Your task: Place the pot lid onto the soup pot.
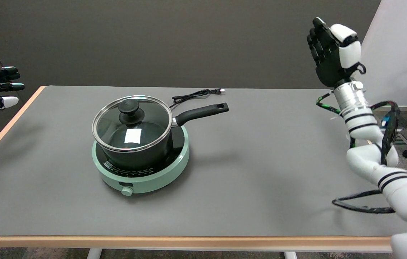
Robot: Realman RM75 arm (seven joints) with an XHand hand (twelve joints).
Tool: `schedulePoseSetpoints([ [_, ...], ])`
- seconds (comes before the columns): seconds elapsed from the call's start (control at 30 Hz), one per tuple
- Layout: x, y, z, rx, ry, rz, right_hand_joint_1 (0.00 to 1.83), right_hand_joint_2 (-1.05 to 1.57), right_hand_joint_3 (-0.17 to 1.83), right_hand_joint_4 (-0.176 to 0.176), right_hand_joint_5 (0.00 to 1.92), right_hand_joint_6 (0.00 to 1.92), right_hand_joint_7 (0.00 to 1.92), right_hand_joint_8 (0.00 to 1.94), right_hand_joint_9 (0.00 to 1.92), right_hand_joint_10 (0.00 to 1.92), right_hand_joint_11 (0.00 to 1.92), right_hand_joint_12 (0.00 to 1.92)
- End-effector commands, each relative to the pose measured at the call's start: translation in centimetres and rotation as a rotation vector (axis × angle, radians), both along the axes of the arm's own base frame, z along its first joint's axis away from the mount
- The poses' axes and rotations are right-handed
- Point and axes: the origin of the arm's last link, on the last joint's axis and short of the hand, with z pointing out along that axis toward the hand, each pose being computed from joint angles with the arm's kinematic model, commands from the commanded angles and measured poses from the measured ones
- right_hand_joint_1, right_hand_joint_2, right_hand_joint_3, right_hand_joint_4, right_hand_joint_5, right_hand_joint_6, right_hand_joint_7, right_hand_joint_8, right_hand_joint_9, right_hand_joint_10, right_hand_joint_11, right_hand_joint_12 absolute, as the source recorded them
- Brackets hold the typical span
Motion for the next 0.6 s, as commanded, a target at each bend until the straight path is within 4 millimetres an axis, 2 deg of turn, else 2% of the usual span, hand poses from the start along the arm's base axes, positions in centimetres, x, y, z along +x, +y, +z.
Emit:
schedulePoseSetpoints([
  [0.03,-3.9,3.97,-1.2,-0.059,-0.227,0.144,0.36,0.8,0.94,-0.115,0.23,0.16,0.05,0.13,0.0,0.1,0.0,0.0],
  [0.23,-3.94,3.87,-1.96,-0.039,-0.231,0.148,0.39,0.8,0.9,-0.133,0.17,0.15,0.0,0.1,0.0,0.01,0.0,0.0],
  [0.6,-3.94,3.54,-1.98,-0.042,-0.228,0.141,0.42,0.79,0.9,-0.14,0.16,0.15,0.0,0.06,0.0,0.0,0.0,0.0],
])
